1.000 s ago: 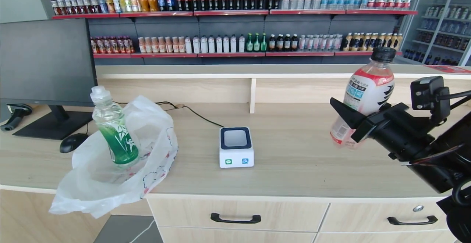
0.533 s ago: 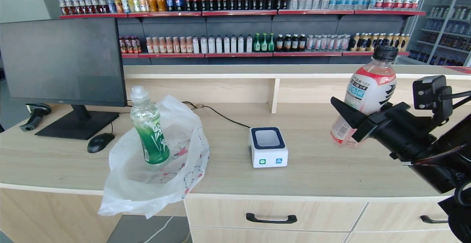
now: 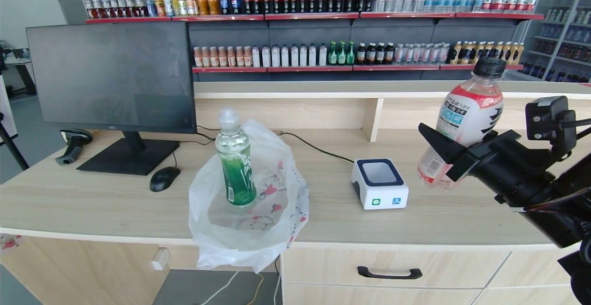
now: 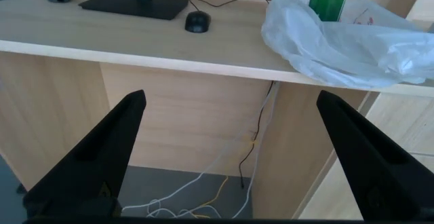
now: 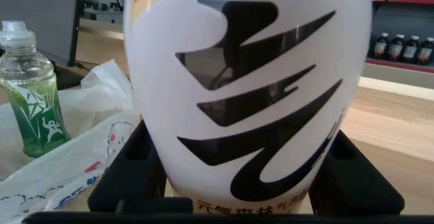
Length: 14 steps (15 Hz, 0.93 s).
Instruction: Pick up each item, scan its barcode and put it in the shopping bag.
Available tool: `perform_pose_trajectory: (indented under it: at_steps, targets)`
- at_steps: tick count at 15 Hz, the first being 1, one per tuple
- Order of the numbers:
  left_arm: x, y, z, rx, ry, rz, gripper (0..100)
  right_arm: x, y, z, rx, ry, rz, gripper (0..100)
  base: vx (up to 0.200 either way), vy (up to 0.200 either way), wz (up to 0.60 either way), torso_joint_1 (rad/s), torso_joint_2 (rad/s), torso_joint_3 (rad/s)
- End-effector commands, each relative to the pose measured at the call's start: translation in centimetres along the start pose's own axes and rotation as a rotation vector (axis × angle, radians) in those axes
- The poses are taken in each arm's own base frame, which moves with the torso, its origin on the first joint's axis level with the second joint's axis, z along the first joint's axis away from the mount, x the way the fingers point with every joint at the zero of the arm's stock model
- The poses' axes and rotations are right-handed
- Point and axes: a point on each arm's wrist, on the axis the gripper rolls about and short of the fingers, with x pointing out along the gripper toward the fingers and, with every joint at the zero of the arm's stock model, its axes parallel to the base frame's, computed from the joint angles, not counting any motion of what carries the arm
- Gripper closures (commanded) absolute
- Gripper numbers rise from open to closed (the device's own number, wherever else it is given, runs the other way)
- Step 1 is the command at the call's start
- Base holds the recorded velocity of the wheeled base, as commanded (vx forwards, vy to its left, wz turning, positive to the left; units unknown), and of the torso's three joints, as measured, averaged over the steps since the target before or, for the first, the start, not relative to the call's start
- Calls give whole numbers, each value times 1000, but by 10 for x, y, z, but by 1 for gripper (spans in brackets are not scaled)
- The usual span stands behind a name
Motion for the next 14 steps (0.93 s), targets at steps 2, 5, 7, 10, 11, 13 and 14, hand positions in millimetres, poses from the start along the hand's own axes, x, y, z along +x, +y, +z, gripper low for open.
perform_pose_trajectory:
  at_steps: [2,5,7,10,11,13,14]
  targets:
    - [0,0,0,0,0,2,0,-1,1,1,0,-3,2,100,0,0,0,0,0,0]
    - [0,0,0,3,0,0,0,-4,1,1,1,3,2,100,0,0,0,0,0,0]
    - [0,0,0,1,0,0,0,-11,2,1,3,13,4,100,0,0,0,0,0,0]
    - [0,0,0,3,0,0,0,-12,3,3,2,6,4,100,133,0,0,2,2,3]
    - [0,0,0,3,0,0,0,-13,4,3,4,8,8,100,200,0,0,-22,-2,7]
    - [0,0,0,3,0,0,0,-14,4,2,-5,14,7,100,0,0,0,0,0,0]
    - [0,0,0,4,-2,0,0,-12,3,2,-10,15,6,100,0,0,0,0,0,0]
